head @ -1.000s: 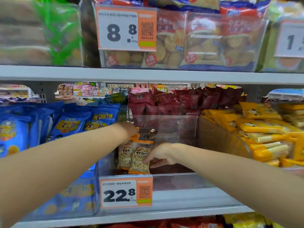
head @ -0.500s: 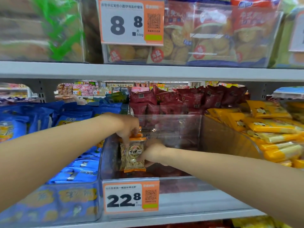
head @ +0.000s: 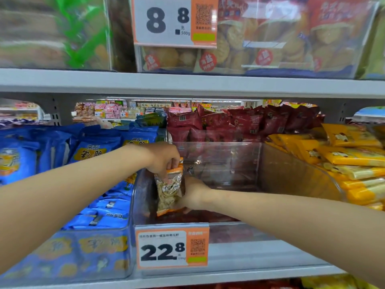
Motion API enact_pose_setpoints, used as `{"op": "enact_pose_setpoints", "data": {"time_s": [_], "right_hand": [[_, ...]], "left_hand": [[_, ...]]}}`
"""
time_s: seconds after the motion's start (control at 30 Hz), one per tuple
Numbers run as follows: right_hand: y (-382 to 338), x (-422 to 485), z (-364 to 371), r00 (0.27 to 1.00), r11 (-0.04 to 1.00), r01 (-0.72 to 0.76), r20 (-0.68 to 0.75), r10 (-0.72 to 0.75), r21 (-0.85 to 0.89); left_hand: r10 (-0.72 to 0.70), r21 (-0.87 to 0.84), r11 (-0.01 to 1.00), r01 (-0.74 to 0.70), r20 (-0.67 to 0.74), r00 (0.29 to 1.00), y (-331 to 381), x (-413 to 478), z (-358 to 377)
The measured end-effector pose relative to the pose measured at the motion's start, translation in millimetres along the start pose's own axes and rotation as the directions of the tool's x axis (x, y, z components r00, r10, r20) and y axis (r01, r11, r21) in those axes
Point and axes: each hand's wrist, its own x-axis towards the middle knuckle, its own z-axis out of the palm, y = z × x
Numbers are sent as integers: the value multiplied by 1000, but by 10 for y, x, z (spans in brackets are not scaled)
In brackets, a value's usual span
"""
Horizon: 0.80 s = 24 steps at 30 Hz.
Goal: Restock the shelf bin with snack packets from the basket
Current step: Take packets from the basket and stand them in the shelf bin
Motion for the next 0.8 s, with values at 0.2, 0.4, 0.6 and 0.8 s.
{"op": "enact_pose_setpoints", "data": {"time_s": [0.2,0.4,0.6,0.8], "right_hand": [[58,-46,-10,991,987,-54,132,34,152],[7,-89,12,996,998,-21,91,27,-59],[-13,-43,50,997,997,-57,49,55,46],[98,-31,-50,979,955,-140,179,95,261]], "left_hand": [[-12,42,999,12,7,1000,41,-45,5],[4,35,999,-4,-17,1000,77,-61,-9],[-6,50,999,6,-9,1000,73,-73,-11],[-12,57,998,12,9,1000,78,-81,-17]]}}
